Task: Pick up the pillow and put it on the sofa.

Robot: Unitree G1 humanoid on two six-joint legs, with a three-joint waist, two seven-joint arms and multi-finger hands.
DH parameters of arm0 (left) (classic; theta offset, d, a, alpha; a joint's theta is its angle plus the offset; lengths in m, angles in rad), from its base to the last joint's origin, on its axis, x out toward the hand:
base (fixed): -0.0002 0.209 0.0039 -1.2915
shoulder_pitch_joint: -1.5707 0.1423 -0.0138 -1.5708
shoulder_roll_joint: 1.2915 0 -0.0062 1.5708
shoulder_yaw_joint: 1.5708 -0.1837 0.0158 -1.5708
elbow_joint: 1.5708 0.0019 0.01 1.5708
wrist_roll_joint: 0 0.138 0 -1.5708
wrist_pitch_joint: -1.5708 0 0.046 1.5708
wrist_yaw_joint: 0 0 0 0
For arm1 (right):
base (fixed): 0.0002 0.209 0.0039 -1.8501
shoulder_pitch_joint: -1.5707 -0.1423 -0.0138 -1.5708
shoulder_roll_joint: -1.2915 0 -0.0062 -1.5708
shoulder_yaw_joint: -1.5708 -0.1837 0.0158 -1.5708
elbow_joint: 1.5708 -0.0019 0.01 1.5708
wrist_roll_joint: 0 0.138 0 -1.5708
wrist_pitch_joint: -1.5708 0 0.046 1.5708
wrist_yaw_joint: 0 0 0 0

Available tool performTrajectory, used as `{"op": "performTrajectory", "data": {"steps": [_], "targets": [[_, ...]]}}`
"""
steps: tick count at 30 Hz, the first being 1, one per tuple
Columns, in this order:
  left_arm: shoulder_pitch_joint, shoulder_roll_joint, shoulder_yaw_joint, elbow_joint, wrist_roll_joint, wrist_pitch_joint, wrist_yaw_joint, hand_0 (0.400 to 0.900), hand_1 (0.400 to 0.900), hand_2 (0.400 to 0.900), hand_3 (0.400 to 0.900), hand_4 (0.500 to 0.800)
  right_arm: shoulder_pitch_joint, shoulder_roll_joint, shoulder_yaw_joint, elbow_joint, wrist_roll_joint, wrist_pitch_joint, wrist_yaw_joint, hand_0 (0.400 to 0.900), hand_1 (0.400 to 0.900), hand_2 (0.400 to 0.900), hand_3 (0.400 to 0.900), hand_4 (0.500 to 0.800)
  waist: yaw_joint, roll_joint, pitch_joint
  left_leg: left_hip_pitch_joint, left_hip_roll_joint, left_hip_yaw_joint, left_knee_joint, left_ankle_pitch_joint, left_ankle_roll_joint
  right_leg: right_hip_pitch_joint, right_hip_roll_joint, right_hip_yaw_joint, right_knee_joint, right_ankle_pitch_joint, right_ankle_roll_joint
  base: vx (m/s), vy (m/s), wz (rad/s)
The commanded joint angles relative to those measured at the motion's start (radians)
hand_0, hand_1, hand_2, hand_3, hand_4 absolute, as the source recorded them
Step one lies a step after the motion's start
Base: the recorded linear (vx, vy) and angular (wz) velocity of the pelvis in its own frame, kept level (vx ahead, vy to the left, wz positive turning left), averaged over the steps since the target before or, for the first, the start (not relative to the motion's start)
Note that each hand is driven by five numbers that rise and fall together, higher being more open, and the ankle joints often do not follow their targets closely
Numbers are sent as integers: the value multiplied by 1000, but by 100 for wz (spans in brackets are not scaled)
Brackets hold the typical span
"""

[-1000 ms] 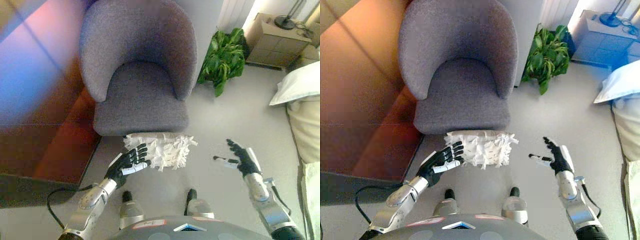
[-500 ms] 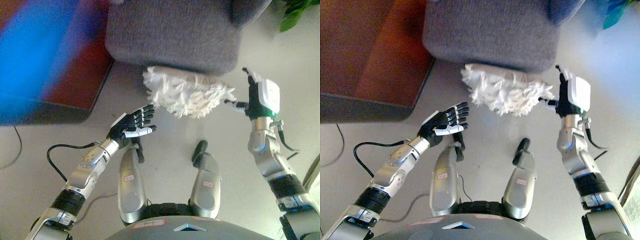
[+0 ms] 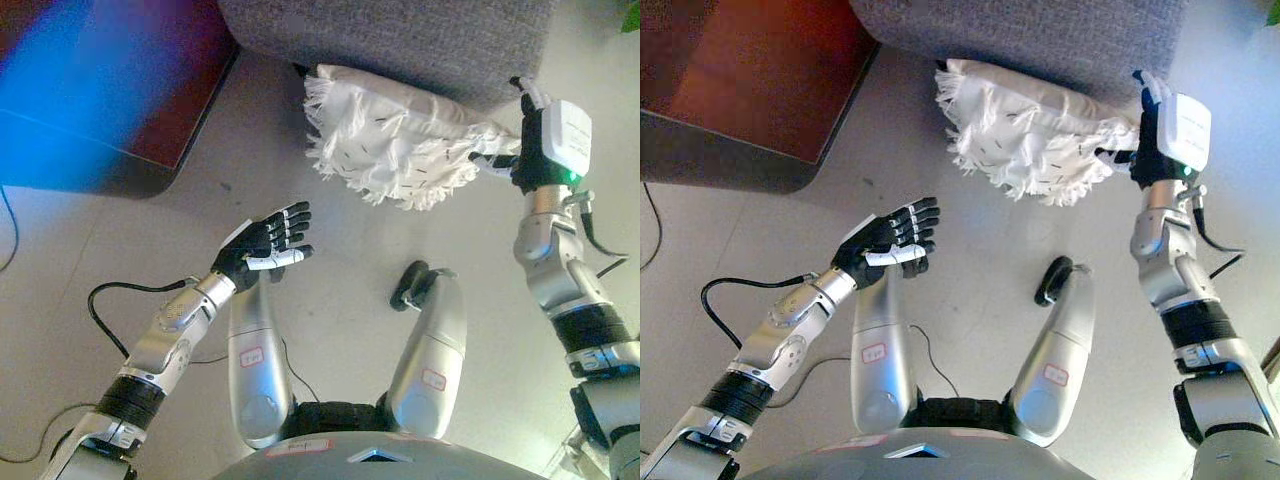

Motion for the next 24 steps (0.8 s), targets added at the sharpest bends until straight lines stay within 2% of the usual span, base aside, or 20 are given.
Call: {"op": "performTrajectory", "data": {"steps": [1, 4, 8, 9, 13, 17, 20, 24], "targets": [[-12, 2, -8, -126, -74, -66, -43, 900, 900, 900, 900, 800, -134, -87, -1, 59, 39, 17, -16, 900, 900, 900, 900, 800, 35, 48, -4, 37, 62, -132, 197, -237, -31, -113, -23, 69, 22, 97, -16, -60, 56, 8], [-24, 6, -26, -132, -104, -78, -49, 900, 900, 900, 900, 800, -236, -98, 39, 155, 58, 32, -43, 900, 900, 900, 900, 800, 50, 60, 13, -28, 49, -149, 249, -238, -29, -174, -23, 79, 69, 90, -21, -62, 51, 6], [-41, -7, -42, -127, -128, -78, -58, 900, 900, 900, 900, 800, -338, -86, 107, 266, 75, 65, -21, 900, 900, 900, 900, 800, 67, 70, 15, -81, 39, -163, 281, -234, -27, -224, -27, 82, 100, 84, -29, -46, 46, 5], [-46, -6, -51, -127, -133, -77, -63, 900, 900, 900, 900, 800, -369, -81, 129, 297, 76, 77, 13, 900, 900, 900, 900, 800, 74, 72, 15, -98, 36, -167, 291, -233, -25, -238, -30, 80, 112, 78, -33, -31, 40, 4], [-40, -7, -63, -131, -149, -81, -55, 900, 900, 900, 900, 800, -400, -87, 180, 323, 81, 102, 67, 900, 900, 900, 900, 800, 84, 70, 15, -124, 37, -177, 312, -224, -24, -259, -32, 85, 156, 57, -40, 4, 29, 4], [-27, -9, -65, -132, -161, -84, -56, 900, 900, 900, 900, 800, -410, -79, 180, 346, 81, 120, 59, 900, 900, 900, 900, 800, 92, 68, 15, -135, 39, -187, 339, -223, -28, -262, -35, 91, 197, 34, -42, 35, 8, 4], [-16, -15, -68, -133, -164, -89, -52, 900, 900, 900, 900, 800, -409, -73, 182, 363, 66, 170, 54, 900, 900, 900, 900, 800, 96, 68, 15, -139, 39, -195, 359, -223, -30, -260, -37, 96, 224, 19, -46, 55, 8, 5], [-12, -21, -74, -134, -175, -82, -36, 900, 900, 900, 900, 800, -433, -54, 184, 422, 55, 254, 9, 900, 900, 900, 900, 800, 104, 73, 15, -145, 34, -207, 387, -228, -32, -263, -41, 104, 257, 3, -47, 51, 21, 6]]}}
